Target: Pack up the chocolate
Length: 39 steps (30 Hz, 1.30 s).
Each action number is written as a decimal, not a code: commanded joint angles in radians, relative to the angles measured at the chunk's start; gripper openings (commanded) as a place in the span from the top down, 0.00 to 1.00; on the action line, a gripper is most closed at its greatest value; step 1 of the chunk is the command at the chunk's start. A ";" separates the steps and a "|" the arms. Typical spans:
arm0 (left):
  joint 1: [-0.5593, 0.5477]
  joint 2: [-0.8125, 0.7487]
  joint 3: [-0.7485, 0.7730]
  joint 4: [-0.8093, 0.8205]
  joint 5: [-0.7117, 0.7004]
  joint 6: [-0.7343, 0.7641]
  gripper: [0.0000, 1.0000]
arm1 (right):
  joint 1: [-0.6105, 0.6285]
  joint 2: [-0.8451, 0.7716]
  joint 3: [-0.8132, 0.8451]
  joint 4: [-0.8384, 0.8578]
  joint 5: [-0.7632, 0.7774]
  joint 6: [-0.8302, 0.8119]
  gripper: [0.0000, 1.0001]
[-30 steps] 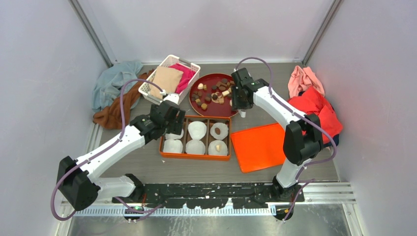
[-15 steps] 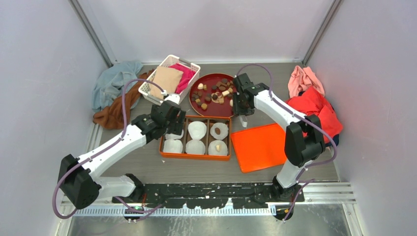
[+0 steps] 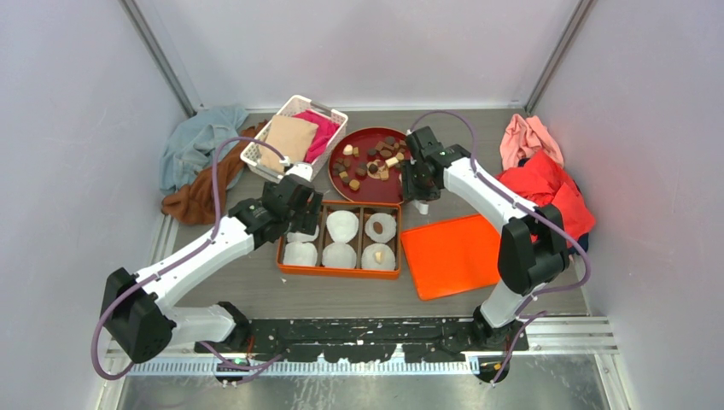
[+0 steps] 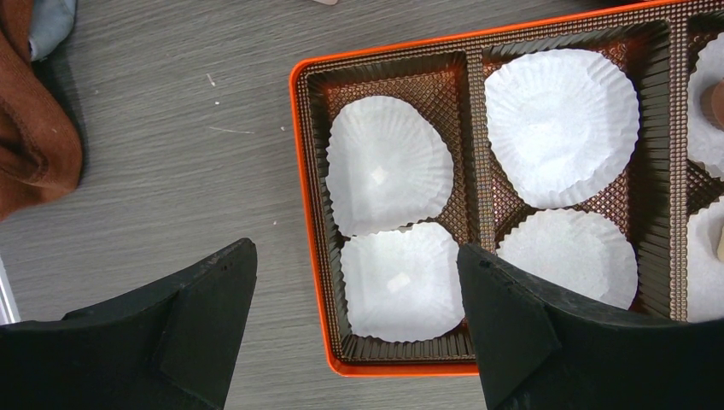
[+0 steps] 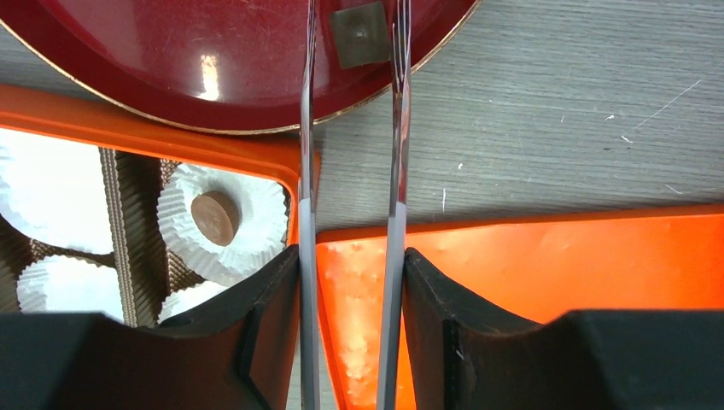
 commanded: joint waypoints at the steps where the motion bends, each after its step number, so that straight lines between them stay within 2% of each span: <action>1: -0.002 0.001 0.026 0.025 -0.006 -0.010 0.12 | 0.010 -0.039 0.017 -0.006 -0.020 -0.024 0.50; 19: -0.002 -0.001 0.023 0.027 -0.008 -0.012 0.12 | 0.020 0.022 0.056 -0.056 0.006 -0.087 0.51; 30: -0.002 0.001 0.027 0.029 -0.002 -0.012 0.12 | 0.019 -0.024 0.087 -0.058 0.002 -0.067 0.63; 39: -0.003 -0.004 0.029 0.031 -0.003 -0.012 0.12 | 0.021 -0.100 0.122 -0.052 0.001 -0.042 0.65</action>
